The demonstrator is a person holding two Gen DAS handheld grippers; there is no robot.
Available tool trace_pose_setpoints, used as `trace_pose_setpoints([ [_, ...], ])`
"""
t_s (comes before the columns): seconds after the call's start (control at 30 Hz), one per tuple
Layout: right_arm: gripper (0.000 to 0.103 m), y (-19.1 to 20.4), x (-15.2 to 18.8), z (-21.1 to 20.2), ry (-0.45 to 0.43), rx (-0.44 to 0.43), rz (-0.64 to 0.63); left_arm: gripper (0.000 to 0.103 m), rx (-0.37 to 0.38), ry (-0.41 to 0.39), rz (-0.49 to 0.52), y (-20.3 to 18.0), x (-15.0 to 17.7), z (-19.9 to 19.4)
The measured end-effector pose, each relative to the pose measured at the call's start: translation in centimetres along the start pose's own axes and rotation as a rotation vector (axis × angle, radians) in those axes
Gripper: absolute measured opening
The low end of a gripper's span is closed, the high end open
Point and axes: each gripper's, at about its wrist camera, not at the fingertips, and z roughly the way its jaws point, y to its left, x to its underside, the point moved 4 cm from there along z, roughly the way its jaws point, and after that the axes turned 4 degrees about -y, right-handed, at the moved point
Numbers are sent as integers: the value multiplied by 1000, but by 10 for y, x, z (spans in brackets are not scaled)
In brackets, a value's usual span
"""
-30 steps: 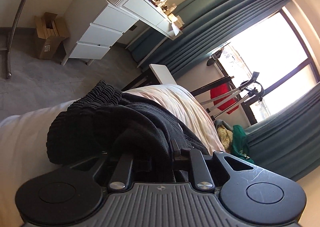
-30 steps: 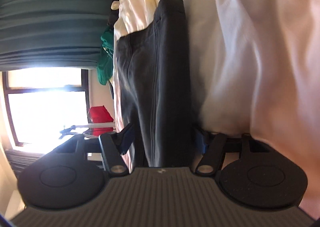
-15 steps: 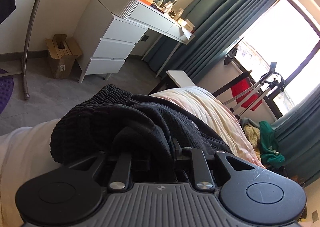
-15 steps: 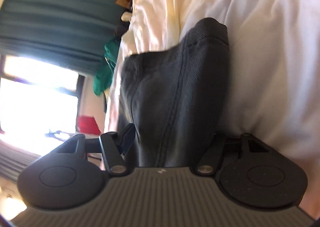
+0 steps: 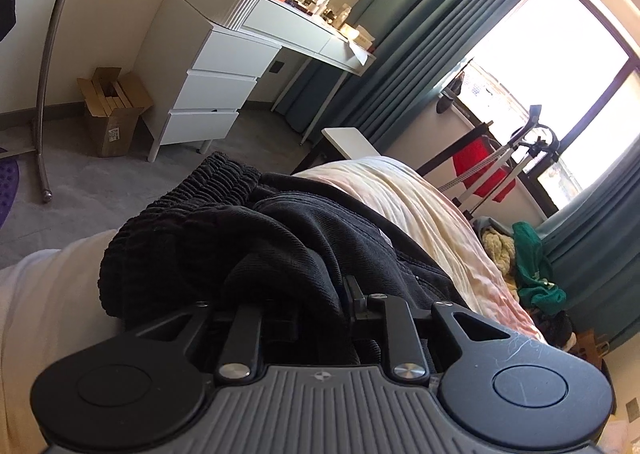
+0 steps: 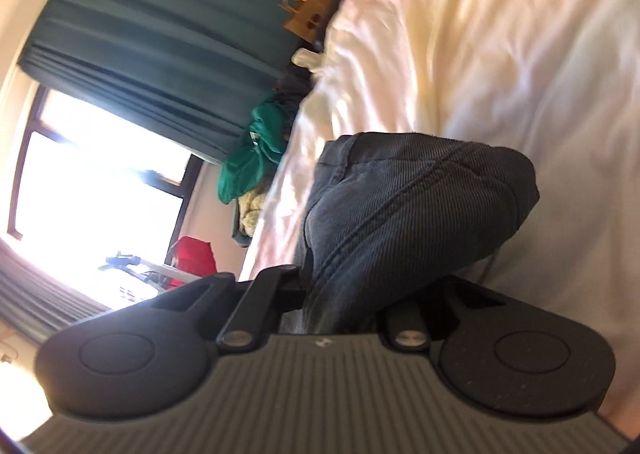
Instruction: Fold clothes
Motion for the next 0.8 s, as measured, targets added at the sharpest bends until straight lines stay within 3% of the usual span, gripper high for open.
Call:
trace_pose_setpoints([
  [0.17, 13, -2, -33, -34, -50, 12, -62, 39, 5, 93, 141, -13, 27, -17],
  [0.27, 13, -23, -50, -45, -62, 58, -82, 56, -1, 135, 227, -19, 48, -31],
  [0.33, 13, -43, -52, -46, -42, 84, -71, 73, -31, 121, 307, -24, 59, -45],
  [0.37, 13, -52, -51, -48, -35, 94, -74, 77, -43, 104, 351, -27, 64, -54],
  [0.63, 13, -76, -34, -47, -30, 96, -176, 83, -64, -19, 566, -64, 94, -96],
  [0.7, 13, -79, -33, -44, -31, 93, -177, 90, -22, -17, 589, -84, 98, -88],
  [0.8, 13, -86, -32, -43, -26, 88, -160, 92, 55, 5, 651, -118, 107, -68],
])
